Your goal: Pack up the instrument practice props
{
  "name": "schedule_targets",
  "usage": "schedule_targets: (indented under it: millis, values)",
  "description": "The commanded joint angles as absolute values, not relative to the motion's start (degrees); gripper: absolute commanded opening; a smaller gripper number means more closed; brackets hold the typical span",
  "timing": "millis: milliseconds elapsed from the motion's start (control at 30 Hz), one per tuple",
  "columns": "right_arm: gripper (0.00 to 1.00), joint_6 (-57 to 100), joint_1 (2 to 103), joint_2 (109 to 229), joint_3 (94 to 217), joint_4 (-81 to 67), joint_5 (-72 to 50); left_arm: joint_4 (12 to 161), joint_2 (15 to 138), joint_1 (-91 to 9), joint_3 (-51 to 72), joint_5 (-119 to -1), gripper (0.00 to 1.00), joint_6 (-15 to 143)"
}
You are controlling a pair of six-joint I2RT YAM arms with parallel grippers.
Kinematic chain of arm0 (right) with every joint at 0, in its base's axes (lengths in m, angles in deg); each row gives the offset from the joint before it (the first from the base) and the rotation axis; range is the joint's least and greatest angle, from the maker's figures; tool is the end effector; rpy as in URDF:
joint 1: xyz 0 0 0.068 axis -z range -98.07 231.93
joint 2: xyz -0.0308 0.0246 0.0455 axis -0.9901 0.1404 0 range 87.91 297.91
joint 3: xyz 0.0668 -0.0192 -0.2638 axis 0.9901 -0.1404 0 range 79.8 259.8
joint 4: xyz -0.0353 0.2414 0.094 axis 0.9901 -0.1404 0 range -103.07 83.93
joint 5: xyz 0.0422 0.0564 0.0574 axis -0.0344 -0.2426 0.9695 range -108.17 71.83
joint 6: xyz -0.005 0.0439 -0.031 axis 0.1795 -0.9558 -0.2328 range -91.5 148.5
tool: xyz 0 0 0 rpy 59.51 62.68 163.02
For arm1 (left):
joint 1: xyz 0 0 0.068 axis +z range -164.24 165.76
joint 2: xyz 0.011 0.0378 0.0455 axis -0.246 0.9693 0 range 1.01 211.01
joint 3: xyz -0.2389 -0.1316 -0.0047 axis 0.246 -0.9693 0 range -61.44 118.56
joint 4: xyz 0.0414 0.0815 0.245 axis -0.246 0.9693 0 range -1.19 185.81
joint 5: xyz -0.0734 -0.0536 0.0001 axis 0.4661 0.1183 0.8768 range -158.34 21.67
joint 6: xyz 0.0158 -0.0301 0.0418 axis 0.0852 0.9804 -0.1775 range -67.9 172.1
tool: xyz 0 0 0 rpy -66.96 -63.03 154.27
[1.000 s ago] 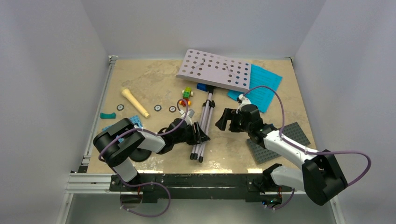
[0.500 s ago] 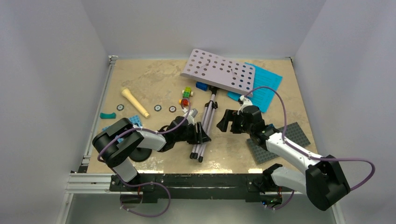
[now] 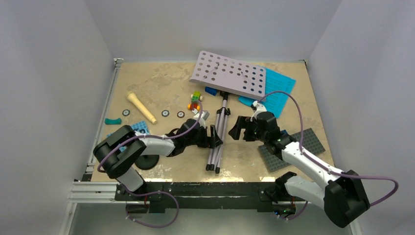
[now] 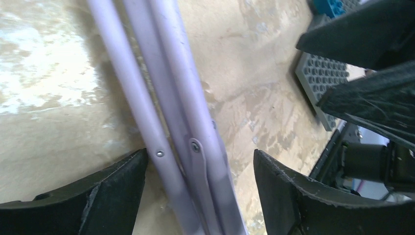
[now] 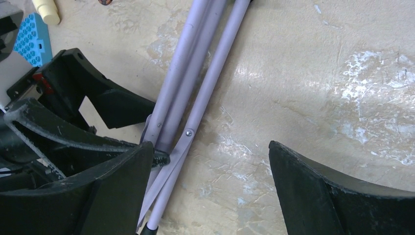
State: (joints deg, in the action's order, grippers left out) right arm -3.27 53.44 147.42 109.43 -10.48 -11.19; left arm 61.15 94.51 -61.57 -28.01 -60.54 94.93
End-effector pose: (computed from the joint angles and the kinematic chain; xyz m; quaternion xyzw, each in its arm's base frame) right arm 0.1901 0.1082 0.2094 -0.0032 0.8829 0.2807 0.3764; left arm 0.2015 -0.2256 0.1360 0.0670 0.8724 -0.3823 0.2972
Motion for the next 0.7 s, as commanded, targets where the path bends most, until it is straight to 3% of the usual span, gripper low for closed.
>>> schedule_targets:
  millis: [0,367,467,667]
  values:
    - [0.92,-1.8,53.5,145.3,110.7,-12.3,-11.7,77.9,90.9,-60.9,-30.8,-69.7,0.87,92.8]
    - [0.92,1.1,53.5,136.8,111.6,-16.2,-13.3,99.2,63.4,-60.8,-26.3,-78.9,0.90,86.8]
    - [0.92,2.0,53.5,133.3,109.8,-15.4,-14.6,101.6,56.9,-60.8,-26.0,-83.7,1.00,89.0]
    - [0.91,1.3,53.5,120.6,105.5,-12.6,-15.3,114.9,49.6,-60.9,-19.8,-88.1,1.00,94.5]
